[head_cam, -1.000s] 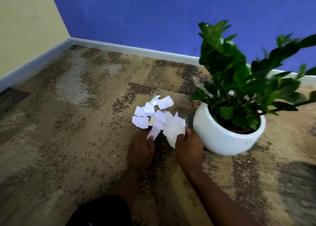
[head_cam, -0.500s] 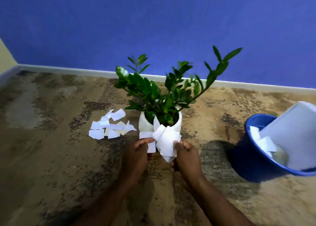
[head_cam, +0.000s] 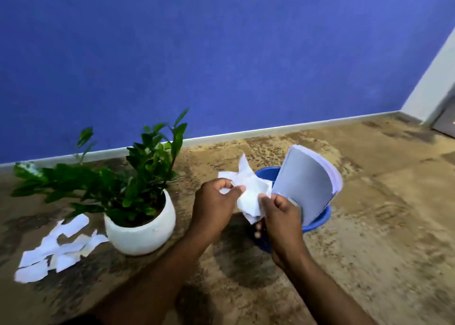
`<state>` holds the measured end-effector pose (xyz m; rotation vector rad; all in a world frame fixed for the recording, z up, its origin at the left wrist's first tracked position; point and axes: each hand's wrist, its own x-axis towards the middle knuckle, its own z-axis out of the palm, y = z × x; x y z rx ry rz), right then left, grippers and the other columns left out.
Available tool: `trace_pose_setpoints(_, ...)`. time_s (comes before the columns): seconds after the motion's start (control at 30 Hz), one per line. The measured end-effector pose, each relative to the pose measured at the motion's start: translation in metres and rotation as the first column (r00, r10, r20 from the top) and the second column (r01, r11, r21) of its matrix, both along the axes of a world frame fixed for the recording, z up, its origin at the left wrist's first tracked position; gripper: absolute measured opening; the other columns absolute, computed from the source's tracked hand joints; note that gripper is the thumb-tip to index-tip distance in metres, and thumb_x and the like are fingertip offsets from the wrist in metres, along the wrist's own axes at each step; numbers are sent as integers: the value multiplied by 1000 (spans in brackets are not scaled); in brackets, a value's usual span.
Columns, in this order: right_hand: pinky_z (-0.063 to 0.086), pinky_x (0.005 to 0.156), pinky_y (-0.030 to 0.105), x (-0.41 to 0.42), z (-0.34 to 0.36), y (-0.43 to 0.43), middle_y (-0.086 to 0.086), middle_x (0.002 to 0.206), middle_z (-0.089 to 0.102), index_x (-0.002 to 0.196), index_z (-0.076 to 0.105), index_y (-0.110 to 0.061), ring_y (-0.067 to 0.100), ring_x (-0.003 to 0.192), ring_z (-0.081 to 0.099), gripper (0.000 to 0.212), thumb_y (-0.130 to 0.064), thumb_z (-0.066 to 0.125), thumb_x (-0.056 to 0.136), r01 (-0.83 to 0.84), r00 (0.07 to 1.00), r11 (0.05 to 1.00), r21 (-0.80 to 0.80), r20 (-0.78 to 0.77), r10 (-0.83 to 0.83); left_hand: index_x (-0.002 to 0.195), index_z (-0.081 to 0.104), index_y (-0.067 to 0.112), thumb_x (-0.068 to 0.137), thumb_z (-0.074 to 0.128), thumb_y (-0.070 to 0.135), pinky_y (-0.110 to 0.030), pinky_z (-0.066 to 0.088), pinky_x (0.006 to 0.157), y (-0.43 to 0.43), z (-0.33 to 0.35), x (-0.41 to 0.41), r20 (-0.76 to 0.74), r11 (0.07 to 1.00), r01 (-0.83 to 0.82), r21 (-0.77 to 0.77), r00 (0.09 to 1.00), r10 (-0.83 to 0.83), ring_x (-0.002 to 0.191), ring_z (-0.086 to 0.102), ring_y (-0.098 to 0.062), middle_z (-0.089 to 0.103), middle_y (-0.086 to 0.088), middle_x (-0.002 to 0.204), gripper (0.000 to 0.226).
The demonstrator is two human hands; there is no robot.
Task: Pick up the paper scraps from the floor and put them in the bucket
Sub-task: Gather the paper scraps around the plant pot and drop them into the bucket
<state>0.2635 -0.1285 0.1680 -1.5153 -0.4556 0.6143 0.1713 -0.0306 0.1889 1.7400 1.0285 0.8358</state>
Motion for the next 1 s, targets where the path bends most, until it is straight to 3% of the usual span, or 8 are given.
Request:
trace_pose_setpoints(0.07,41,36,28,26,10,-7,16,53,57,72,59,-4,23,41,48,29,-22,54,93,101,992,995,25,72,-102,72,67,13,79,72,33,-39,57,71,2,10,32,30,999,45,-31,999,-44,72,69,-23,72,-3,76,22)
trace_pose_setpoints(0.17,40,36,31,61,18,-18,18,54,52,63,45,-4,31,46,52,34,-23,50,92,314,852,948,-50,455,-258,72,66,9,82,68,34,-39,57,72,8,15,72,44,998,28,-57,999,-26,73,70,-26,73,-7,76,27)
trace_pose_setpoints(0.23,35,42,32,77,24,-23,12,52,46,61,38,-8,30,50,49,34,-23,47,90,414,716,903,-116,655,-244,67,64,10,82,67,35,-36,54,69,10,16,87,3,1000,12,-22,1000,-12,71,68,-26,71,-6,72,29)
trace_pose_setpoints(0.33,21,44,33,94,26,-25,5,53,42,62,37,-13,25,49,39,30,-20,44,90,472,608,861,-191,778,-160,66,64,4,80,69,30,-36,52,64,11,11,99,-33,1000,6,24,999,-6,68,65,-30,70,-12,71,30)
trace_pose_setpoints(0.43,32,52,32,103,24,-20,15,65,55,71,46,-12,33,57,47,23,-20,42,92,477,581,855,-205,804,-131,66,65,4,76,71,24,-32,49,58,11,4,104,-51,1000,-18,6,999,18,66,65,-28,69,-11,69,23)
trace_pose_setpoints(0.57,53,57,44,102,21,-10,20,74,64,76,49,-12,40,61,63,21,-21,38,92,419,630,880,-226,770,-103,65,66,13,72,75,19,-23,46,56,11,-5,109,-75,998,-12,-54,997,7,66,65,-19,69,-1,69,13)
trace_pose_setpoints(0.7,53,62,43,100,23,-4,19,76,66,80,56,-13,39,67,62,22,-20,39,91,420,596,882,-214,798,-90,67,69,14,70,79,22,-22,49,62,10,-11,113,-50,994,33,-106,998,-39,64,65,-15,70,1,69,13)
trace_pose_setpoints(1.0,56,57,47,99,22,-4,18,75,66,79,61,-12,40,60,63,25,-21,39,88,416,643,876,-243,760,-95,69,65,20,80,68,32,-15,36,45,7,-19,120,-71,996,59,-70,995,-63,58,59,-5,64,10,63,16)
